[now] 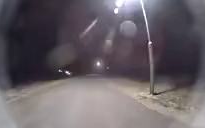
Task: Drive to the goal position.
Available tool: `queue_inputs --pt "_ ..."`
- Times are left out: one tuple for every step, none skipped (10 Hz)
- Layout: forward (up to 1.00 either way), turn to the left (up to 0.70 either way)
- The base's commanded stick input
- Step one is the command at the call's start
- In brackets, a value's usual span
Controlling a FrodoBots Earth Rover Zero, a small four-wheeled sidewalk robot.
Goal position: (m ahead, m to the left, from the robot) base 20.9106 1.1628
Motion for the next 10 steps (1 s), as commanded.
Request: queue_inputs --pt "1.0 0.01" --pt "1.0 0.1" --pt "1.0 0.37" --pt "1.0 0.4" --pt "1.0 0.4" --pt "1.0 0.4" --pt "1.0 0.4" --pt "1.0 0.4" --pt "1.0 0.09" --pt "1.0 0.01"
